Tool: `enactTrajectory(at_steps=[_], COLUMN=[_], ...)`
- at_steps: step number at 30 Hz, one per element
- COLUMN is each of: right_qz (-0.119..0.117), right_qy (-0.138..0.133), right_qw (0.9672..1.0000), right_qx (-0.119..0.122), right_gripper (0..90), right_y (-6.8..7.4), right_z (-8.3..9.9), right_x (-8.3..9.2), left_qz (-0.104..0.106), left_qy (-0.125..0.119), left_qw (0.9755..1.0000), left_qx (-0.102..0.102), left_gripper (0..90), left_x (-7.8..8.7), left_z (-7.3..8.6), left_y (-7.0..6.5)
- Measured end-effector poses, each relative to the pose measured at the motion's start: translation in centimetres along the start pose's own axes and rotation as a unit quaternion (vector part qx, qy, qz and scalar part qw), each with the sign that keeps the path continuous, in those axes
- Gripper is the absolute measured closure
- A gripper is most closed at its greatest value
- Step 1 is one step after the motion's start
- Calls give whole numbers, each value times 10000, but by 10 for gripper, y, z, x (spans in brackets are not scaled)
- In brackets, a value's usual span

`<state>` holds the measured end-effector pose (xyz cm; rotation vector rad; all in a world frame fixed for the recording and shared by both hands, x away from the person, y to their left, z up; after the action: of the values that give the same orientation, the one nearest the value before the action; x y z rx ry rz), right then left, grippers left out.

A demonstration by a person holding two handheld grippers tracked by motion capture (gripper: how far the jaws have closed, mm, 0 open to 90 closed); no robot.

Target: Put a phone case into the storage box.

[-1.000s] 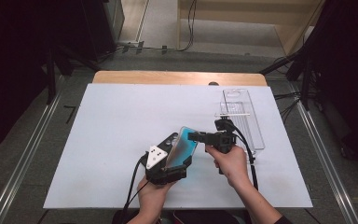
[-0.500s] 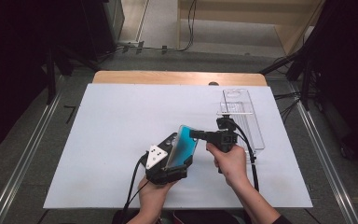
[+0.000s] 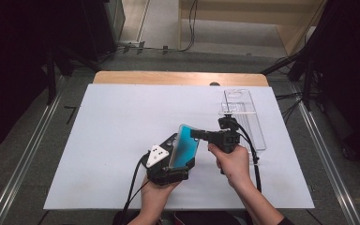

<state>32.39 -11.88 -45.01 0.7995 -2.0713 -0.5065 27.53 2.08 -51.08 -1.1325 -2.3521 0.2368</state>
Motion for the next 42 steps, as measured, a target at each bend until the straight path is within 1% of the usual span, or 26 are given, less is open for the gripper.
enactTrajectory(at_steps=[2, 3, 4, 6, 8, 11, 13, 15, 17, 18, 21, 22, 24, 25, 26, 27, 29, 30, 32, 34, 35, 36, 37, 38, 40, 42], right_qz=[59, 86, 131, 216, 256, 382, 452, 492, 514, 513, 466, 443, 391, 364, 326, 299, 266, 281, 275, 193, 166, 125, 71, 31, -91, -157], right_qy=[-38, -71, -78, -116, -166, -264, -326, -340, -336, -329, -325, -334, -362, -357, -356, -349, -334, -322, -311, -278, -263, -235, -215, -200, -187, -158], right_qw=[10000, 9999, 9998, 9995, 9992, 9978, 9967, 9960, 9954, 9953, 9949, 9944, 9934, 9928, 9926, 9923, 9901, 9890, 9855, 9833, 9822, 9815, 9805, 9796, 9783, 9767], right_qx=[49, 112, 139, 205, 254, 480, 593, 670, 734, 754, 837, 899, 1021, 1081, 1111, 1153, 1337, 1418, 1647, 1788, 1854, 1898, 1954, 1997, 2059, 2133], right_gripper=[773, 774, 774, 774, 773, 773, 773, 774, 773, 773, 773, 773, 773, 773, 773, 773, 773, 772, 773, 772, 772, 772, 772, 772, 772, 771], right_y=[0, 0, 0, -1, -1, 0, 0, 0, 0, 0, 0, 1, 1, 1, 0, 0, 1, 2, 3, 4, 4, 4, 4, 4, 4, 2], right_z=[-1, -2, -2, -3, -4, -6, -6, -6, -6, -6, -5, -5, -6, -6, -6, -5, -4, -4, -2, -1, -1, 0, 1, 2, 3, 4], right_x=[2, 3, 4, 6, 8, 11, 13, 14, 15, 15, 18, 19, 22, 23, 25, 25, 27, 27, 28, 30, 31, 32, 32, 33, 34, 36], left_qz=[28, 40, 75, 81, 113, 232, 225, 273, 401, 431, 639, 655, 651, 682, 725, 757, 810, 862, 962, 1095, 1122, 1178, 1260, 1354, 1396, 1393], left_qy=[77, 119, 197, 319, 382, 558, 662, 761, 882, 915, 1053, 1098, 1121, 1124, 1114, 1143, 1193, 1229, 1316, 1393, 1393, 1412, 1432, 1488, 1549, 1566], left_qw=[10000, 9999, 9998, 9994, 9992, 9981, 9975, 9967, 9953, 9949, 9924, 9918, 9916, 9913, 9911, 9906, 9896, 9887, 9866, 9840, 9837, 9827, 9815, 9794, 9774, 9764], left_qx=[4, 9, -5, 72, 73, 141, 91, 11, -32, -7, 61, 53, -13, -25, 10, 11, -14, -49, -97, -159, -174, -197, -176, -188, -356, -525], left_gripper=[131, 131, 131, 131, 132, 132, 135, 137, 151, 158, 159, 165, 182, 211, 251, 253, 254, 254, 254, 254, 254, 254, 254, 254, 254, 271], left_x=[0, 1, 1, 1, 3, 5, 6, 8, 9, 10, 14, 15, 18, 20, 21, 22, 23, 24, 25, 27, 27, 28, 28, 29, 30, 31], left_z=[-1, -1, -1, -2, -3, -6, -8, -12, -16, -18, -23, -25, -29, -31, -33, -35, -39, -41, -44, -46, -48, -49, -50, -51, -53, -55], left_y=[-1, -1, -1, -1, 0, 1, 3, 3, 4, 4, 7, 9, 11, 13, 14, 15, 17, 18, 19, 20, 20, 21, 21, 21, 21, 20])
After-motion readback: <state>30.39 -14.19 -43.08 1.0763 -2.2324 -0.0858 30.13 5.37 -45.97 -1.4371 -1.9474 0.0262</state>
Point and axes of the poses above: each handheld gripper's, and its own axes: x roughly backward along the jaws, z roughly out of its underside, y roughly to its left, the point moved 6 cm from there along -x, roughly forward along the jaws, and after that the axes turned 5 degrees about z, right-handed, at the moved point
